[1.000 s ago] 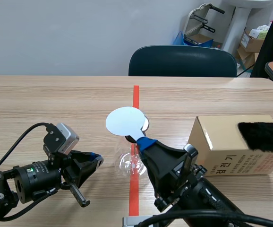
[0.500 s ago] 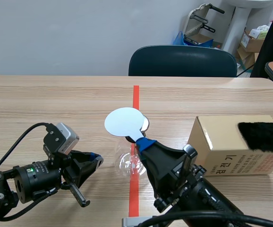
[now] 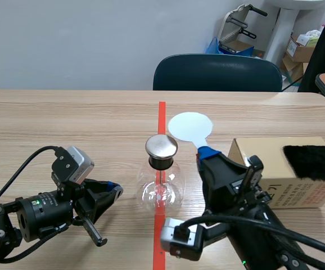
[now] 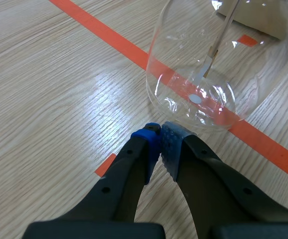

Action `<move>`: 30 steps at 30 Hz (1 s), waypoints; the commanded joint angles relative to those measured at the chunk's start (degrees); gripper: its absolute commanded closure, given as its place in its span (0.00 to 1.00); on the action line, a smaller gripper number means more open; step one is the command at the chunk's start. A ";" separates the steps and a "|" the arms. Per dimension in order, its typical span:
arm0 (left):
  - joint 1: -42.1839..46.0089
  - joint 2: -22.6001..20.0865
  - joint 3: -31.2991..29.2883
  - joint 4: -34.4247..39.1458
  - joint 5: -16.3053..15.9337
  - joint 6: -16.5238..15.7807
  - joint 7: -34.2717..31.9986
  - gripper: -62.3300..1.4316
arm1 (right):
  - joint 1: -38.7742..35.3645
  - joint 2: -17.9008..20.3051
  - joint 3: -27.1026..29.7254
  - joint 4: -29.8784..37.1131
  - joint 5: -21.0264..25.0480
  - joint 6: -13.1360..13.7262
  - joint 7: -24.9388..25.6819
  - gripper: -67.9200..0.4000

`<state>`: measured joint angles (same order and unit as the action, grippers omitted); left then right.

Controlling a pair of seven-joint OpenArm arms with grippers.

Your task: Do the electroscope experiment

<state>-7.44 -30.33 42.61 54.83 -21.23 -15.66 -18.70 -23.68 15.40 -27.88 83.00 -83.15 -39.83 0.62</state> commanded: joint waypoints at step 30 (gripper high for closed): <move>0.00 0.13 -0.20 0.83 -0.37 -0.13 -0.79 0.91 | 0.50 0.15 0.17 0.63 -0.02 -0.85 -5.40 0.98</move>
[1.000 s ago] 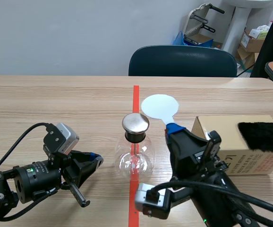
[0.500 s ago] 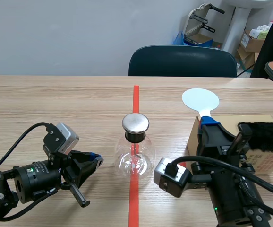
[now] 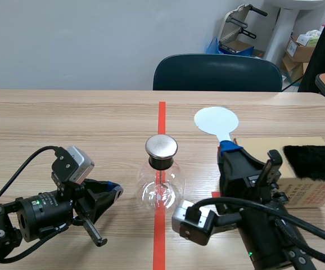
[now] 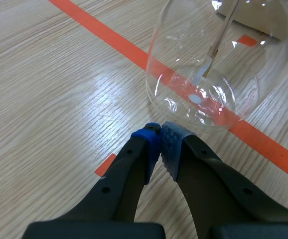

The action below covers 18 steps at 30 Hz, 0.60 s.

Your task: Do the electroscope experiment

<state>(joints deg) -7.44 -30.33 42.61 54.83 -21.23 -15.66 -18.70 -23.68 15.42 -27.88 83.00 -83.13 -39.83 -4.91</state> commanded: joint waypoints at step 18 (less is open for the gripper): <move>0.00 0.13 -0.20 0.83 -0.37 -0.11 -0.81 0.91 | 0.52 0.13 0.17 0.63 -0.04 -0.83 21.18 0.98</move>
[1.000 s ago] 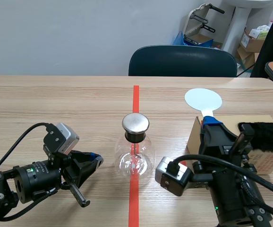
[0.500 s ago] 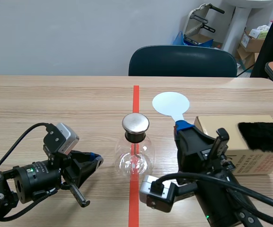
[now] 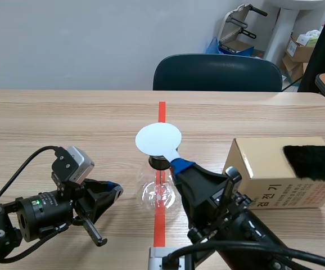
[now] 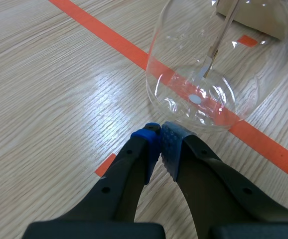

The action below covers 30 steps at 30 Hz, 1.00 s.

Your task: Do the electroscope experiment

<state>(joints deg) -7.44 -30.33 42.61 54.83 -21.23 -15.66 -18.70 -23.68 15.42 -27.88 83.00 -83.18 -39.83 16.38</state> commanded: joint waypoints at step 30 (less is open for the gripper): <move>-0.02 0.13 -0.20 0.83 -0.37 -0.11 -0.81 0.91 | 0.52 0.11 0.17 0.63 0.00 -0.83 -18.08 0.98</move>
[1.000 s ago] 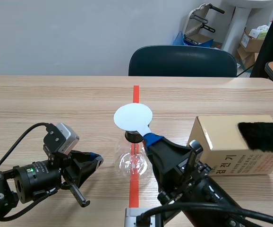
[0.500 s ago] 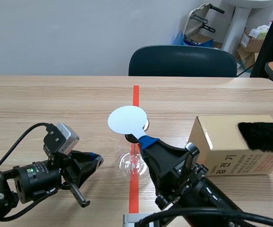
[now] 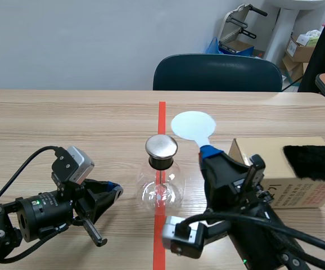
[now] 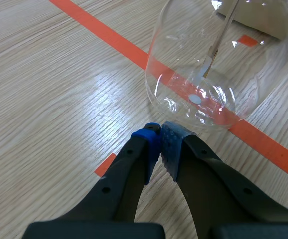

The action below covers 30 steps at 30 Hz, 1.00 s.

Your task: Do the electroscope experiment

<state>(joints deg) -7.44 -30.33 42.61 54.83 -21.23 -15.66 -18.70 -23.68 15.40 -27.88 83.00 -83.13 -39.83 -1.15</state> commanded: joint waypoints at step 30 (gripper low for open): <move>0.15 0.13 -0.20 0.83 -0.37 -0.13 -0.81 0.91 | 0.50 0.15 0.17 0.63 -0.04 -0.81 -18.45 0.98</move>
<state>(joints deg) -7.31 -30.33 42.61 54.83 -21.23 -15.66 -18.70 -23.68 15.40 -27.88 83.00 -83.11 -39.83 -19.53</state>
